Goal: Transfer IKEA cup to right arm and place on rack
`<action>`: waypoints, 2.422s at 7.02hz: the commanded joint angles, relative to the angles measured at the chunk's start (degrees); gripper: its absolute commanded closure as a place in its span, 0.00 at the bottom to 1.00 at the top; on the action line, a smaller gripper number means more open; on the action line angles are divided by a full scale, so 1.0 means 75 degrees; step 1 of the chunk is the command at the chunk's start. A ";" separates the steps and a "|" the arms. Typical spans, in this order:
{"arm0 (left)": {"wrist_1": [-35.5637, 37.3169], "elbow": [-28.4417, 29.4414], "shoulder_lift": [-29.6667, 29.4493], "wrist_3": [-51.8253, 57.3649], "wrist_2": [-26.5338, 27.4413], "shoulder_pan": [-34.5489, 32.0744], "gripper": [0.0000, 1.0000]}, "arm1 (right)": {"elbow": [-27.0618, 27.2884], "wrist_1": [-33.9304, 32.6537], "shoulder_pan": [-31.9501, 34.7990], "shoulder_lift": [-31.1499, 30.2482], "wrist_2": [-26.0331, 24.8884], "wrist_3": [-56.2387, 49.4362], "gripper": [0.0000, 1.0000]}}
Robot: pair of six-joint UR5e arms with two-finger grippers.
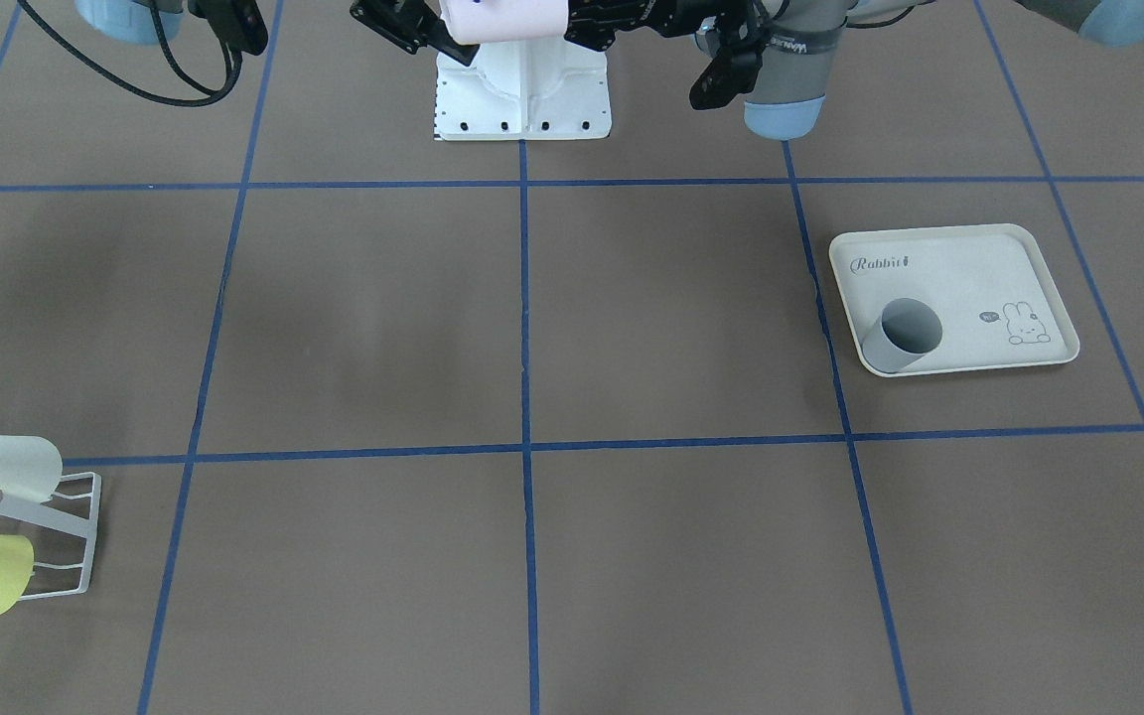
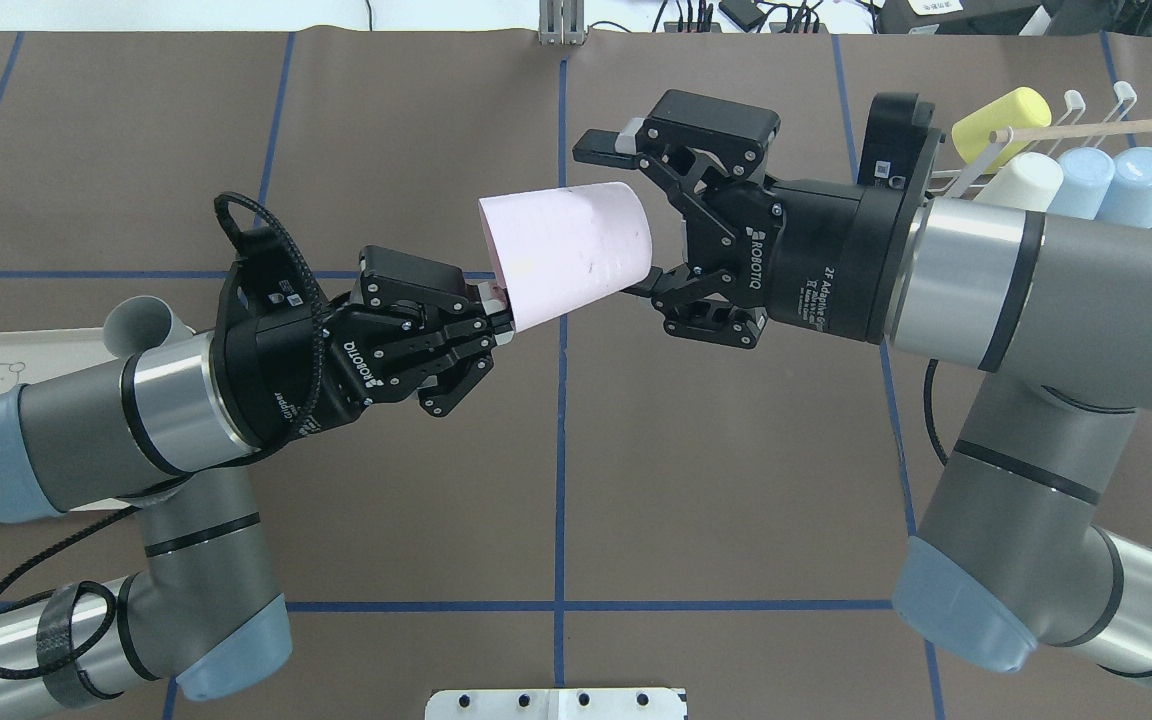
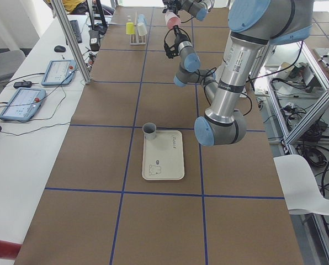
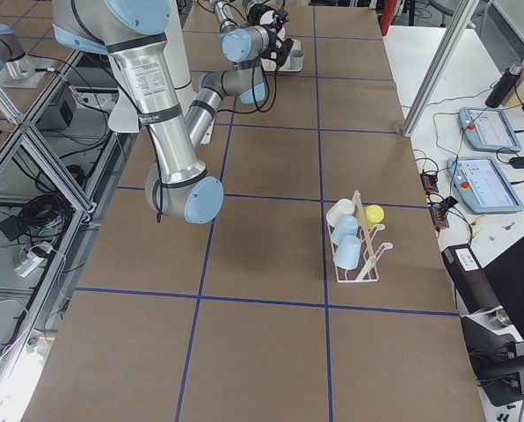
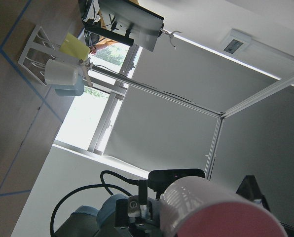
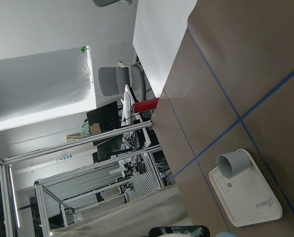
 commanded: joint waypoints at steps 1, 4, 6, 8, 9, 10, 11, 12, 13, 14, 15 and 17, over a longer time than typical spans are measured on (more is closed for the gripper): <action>0.0009 0.0011 -0.0001 0.0001 0.0000 0.0001 1.00 | -0.0003 0.0041 0.0001 -0.0018 0.0001 0.0012 0.01; 0.0021 0.0046 -0.0047 0.0013 0.0000 0.0001 1.00 | 0.0008 0.0041 -0.0011 -0.0018 -0.0011 0.0035 0.01; 0.0021 0.0046 -0.0083 0.0025 0.0000 0.0001 1.00 | -0.0003 0.0041 -0.0011 -0.0018 -0.0011 0.0035 0.01; 0.0032 0.0046 -0.0094 0.0025 0.0012 0.0001 1.00 | 0.0020 0.0053 -0.0011 -0.0018 -0.0011 0.0070 0.05; 0.0044 0.0046 -0.0094 0.0025 0.0012 0.0001 1.00 | 0.0008 0.0065 -0.0011 -0.0018 -0.0011 0.0070 0.06; 0.0056 0.0046 -0.0094 0.0025 0.0012 0.0001 1.00 | 0.0020 0.0065 -0.0011 -0.0018 -0.0011 0.0070 0.06; 0.0067 0.0058 -0.0106 0.0025 0.0012 0.0001 1.00 | 0.0020 0.0065 -0.0011 -0.0018 -0.0011 0.0070 0.05; 0.0068 0.0046 -0.0106 0.0025 0.0012 0.0001 1.00 | 0.0020 0.0065 -0.0011 -0.0018 -0.0011 0.0070 0.05; 0.0079 0.0046 -0.0106 0.0025 0.0012 0.0001 1.00 | 0.0020 0.0065 -0.0011 -0.0018 -0.0011 0.0070 0.05; 0.0079 0.0046 -0.0106 0.0025 0.0012 0.0001 1.00 | 0.0032 0.0065 -0.0011 -0.0018 -0.0011 0.0070 0.06; 0.0091 0.0058 -0.0118 0.0025 0.0023 0.0001 1.00 | 0.0032 0.0065 -0.0023 -0.0030 -0.0011 0.0082 0.15; 0.0138 0.0058 -0.0165 0.0025 0.0035 0.0001 1.00 | 0.0043 0.0065 -0.0023 -0.0053 -0.0034 0.0082 0.62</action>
